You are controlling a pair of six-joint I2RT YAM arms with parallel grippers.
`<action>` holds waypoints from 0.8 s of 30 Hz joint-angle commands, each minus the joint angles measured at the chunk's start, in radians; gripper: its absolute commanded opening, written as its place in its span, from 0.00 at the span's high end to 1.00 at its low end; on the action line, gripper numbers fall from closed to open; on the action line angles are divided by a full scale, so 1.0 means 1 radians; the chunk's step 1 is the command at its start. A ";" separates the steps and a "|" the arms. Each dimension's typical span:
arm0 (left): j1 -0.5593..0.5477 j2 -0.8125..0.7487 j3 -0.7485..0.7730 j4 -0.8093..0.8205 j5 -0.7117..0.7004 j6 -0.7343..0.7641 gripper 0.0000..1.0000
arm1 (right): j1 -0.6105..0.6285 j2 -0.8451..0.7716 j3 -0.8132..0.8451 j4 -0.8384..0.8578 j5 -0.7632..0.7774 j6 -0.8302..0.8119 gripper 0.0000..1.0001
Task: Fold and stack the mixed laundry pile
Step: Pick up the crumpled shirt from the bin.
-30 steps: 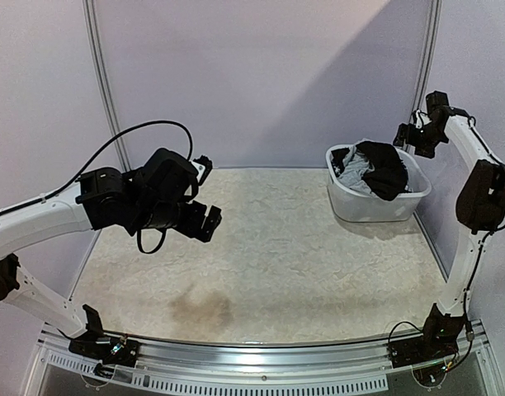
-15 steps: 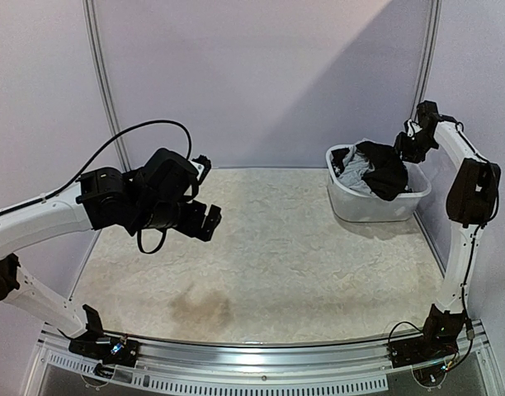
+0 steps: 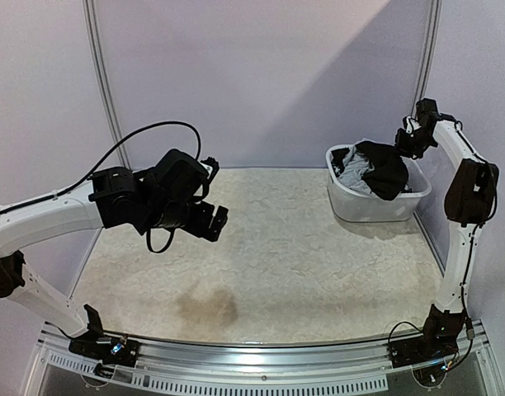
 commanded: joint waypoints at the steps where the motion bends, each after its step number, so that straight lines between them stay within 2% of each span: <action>1: 0.014 0.009 0.033 0.026 0.005 0.013 0.00 | 0.005 -0.057 0.036 0.014 0.010 -0.010 1.00; 24: 0.013 0.054 0.083 0.103 0.084 0.051 0.00 | 0.007 -0.385 0.098 0.071 0.075 0.038 1.00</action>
